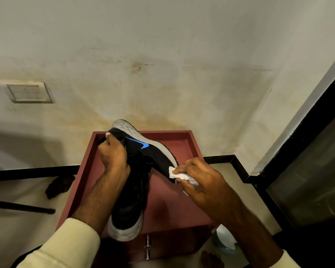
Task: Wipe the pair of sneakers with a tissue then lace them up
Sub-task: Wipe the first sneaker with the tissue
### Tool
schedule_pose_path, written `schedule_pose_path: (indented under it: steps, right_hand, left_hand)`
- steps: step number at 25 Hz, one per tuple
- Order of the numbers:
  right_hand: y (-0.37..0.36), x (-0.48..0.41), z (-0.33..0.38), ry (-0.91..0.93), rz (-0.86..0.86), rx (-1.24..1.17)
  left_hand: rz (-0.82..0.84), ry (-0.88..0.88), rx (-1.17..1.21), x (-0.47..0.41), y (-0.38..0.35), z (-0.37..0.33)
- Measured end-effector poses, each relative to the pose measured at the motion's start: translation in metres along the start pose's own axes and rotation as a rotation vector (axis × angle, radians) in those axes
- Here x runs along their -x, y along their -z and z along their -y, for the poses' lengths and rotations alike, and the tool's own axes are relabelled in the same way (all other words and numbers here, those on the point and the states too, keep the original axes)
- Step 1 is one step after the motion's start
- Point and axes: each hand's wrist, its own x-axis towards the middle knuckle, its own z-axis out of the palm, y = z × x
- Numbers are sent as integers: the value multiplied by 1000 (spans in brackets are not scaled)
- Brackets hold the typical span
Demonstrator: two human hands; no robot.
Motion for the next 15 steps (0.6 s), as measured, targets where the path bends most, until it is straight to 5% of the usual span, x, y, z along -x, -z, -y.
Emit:
schedule_pose_path:
  steps: [11, 15]
  right_hand:
    - [3, -2, 12, 82, -221, 125]
    - [5, -4, 16, 36, -338, 101]
  left_hand:
    - [23, 314, 313, -1, -4, 0]
    - [231, 433, 448, -7, 0, 9]
